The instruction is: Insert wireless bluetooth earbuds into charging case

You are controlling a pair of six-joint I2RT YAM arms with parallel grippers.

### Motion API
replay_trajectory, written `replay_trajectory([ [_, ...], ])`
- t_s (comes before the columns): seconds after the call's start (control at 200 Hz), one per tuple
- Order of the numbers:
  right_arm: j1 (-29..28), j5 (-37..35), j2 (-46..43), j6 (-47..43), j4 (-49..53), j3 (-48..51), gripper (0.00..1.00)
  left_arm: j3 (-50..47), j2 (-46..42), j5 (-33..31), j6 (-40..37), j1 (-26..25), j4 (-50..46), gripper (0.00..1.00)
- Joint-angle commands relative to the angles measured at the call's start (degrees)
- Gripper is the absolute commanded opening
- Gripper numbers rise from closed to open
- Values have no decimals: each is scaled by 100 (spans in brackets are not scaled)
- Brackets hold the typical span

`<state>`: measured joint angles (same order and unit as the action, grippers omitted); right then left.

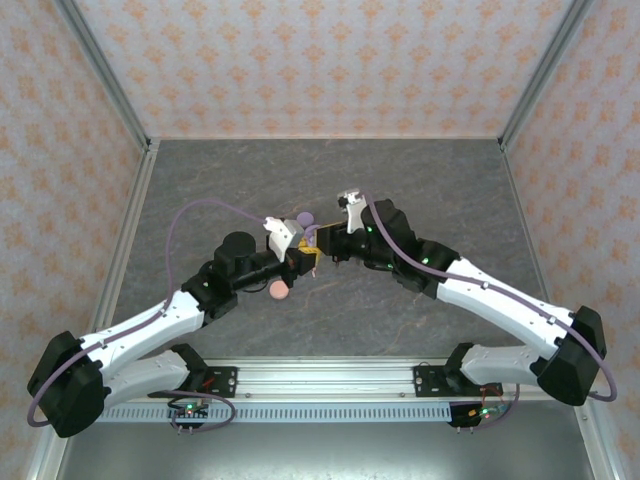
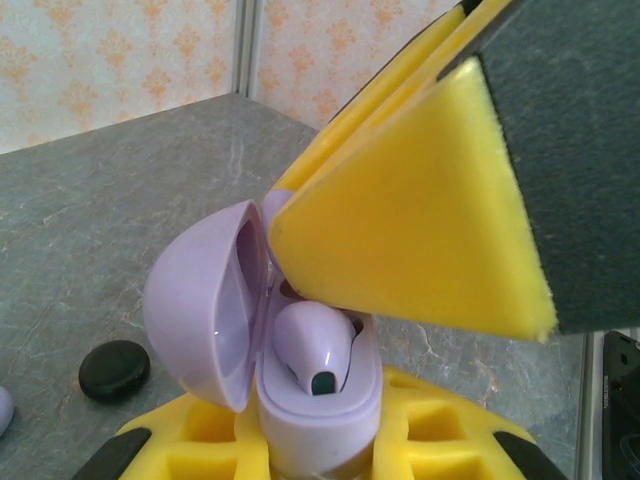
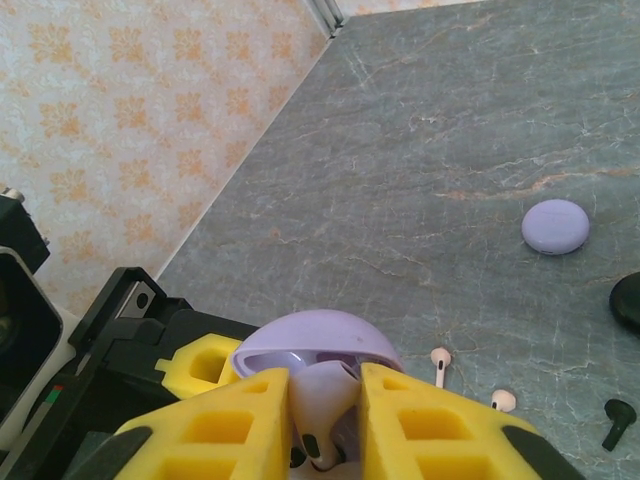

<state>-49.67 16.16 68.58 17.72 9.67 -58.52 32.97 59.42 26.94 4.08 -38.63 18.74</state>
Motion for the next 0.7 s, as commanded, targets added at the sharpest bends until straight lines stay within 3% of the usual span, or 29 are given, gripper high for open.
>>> replay_trajectory([
  [0.0, -43, 370, 55, -64, 286, -332, 30, 135, -114, 87, 41, -48, 378, 5],
  [0.37, 773, 985, -448, -2, 880, -713, 50, 19, -289, 146, 21, -48, 428, 5],
  [0.525, 995, 1617, -444, 183, 671, -468, 54, 7, -325, 233, 7, -48, 445, 5],
  [0.696, 1073, 2868, -175, 528, -242, -138, 61, 25, -313, 385, 8, -48, 490, 5],
])
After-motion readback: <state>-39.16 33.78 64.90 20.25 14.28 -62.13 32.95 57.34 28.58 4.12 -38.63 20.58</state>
